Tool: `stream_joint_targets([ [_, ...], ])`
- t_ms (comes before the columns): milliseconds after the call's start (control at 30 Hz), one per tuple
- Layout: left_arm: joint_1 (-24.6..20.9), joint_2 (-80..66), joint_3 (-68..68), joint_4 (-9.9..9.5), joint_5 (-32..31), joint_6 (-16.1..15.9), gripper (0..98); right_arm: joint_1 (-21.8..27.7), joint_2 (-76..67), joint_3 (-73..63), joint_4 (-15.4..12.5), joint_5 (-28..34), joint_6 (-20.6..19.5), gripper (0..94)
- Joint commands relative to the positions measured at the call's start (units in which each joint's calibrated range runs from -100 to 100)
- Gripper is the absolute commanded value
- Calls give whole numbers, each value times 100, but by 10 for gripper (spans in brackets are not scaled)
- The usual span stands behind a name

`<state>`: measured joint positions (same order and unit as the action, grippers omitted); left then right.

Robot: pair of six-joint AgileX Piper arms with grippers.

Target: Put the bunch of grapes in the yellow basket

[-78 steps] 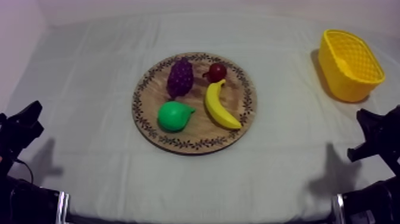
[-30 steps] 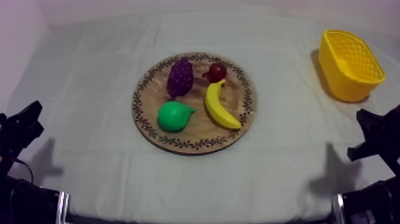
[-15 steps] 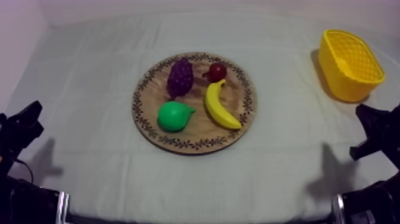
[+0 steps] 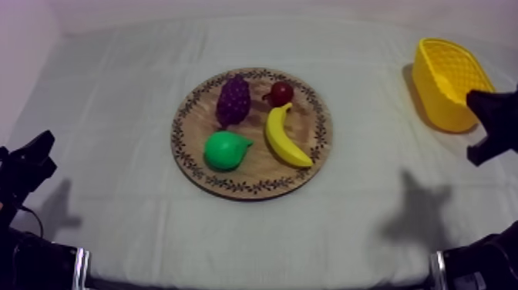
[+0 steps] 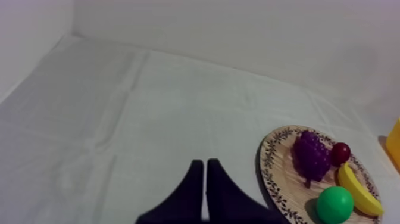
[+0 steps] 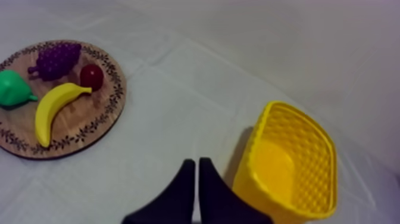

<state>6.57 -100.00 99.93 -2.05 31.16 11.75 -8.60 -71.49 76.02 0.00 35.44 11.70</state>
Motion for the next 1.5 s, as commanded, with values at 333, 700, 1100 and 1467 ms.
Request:
stream_joint_targets([
  [333,-2,0,-4,-2,-4,0,1,-599,2342,-2444,251,203,-377,4],
  [700,-2,0,-4,-2,-4,0,1,-1236,3872,-4102,532,653,-816,3],
  [1100,-2,0,-4,-2,-4,0,1,-1938,5332,-5743,723,1577,-1468,3],
  [1467,-2,0,-4,-2,-4,0,1,-2256,6608,-7126,907,2179,-2122,2],
])
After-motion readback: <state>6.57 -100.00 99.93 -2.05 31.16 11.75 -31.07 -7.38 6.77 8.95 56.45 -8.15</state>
